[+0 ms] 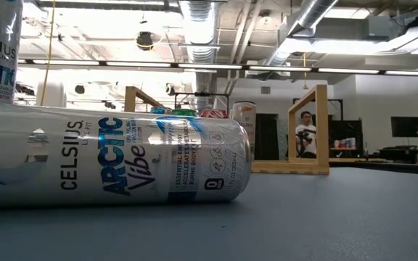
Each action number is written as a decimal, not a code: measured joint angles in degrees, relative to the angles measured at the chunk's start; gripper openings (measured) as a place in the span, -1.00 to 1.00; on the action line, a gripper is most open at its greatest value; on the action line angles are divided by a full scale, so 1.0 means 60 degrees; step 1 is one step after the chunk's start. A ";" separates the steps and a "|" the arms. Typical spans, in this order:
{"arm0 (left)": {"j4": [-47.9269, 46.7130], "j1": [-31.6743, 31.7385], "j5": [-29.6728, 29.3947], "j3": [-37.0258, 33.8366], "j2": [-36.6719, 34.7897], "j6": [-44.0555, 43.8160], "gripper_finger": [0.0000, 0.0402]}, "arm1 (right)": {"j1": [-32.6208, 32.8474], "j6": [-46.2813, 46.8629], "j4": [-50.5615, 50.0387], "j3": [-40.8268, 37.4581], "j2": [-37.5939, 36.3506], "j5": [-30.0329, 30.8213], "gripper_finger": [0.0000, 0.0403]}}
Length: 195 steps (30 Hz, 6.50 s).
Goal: Place canned beverage on shelf
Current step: Put the light yellow soda can on the shelf
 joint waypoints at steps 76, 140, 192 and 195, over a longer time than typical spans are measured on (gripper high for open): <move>0.0085 0.0459 -0.0025 0.0000 0.0000 0.0616 0.58 | -0.0404 0.1967 0.1971 -0.0074 0.2663 0.1166 0.70; 0.0085 0.0481 -0.0216 0.0000 0.0004 0.1111 0.58 | 0.0078 0.2689 0.3406 -0.0890 0.2957 0.0696 0.63; -0.0137 0.0771 0.1167 0.0004 -0.0085 0.3262 0.58 | -0.7605 -1.0800 0.2234 0.1355 0.2858 0.0376 0.14; -0.0076 0.1202 0.1151 0.0004 -0.0188 0.3363 0.58 | -0.8222 -1.2121 0.2425 0.1322 0.2858 0.0135 0.14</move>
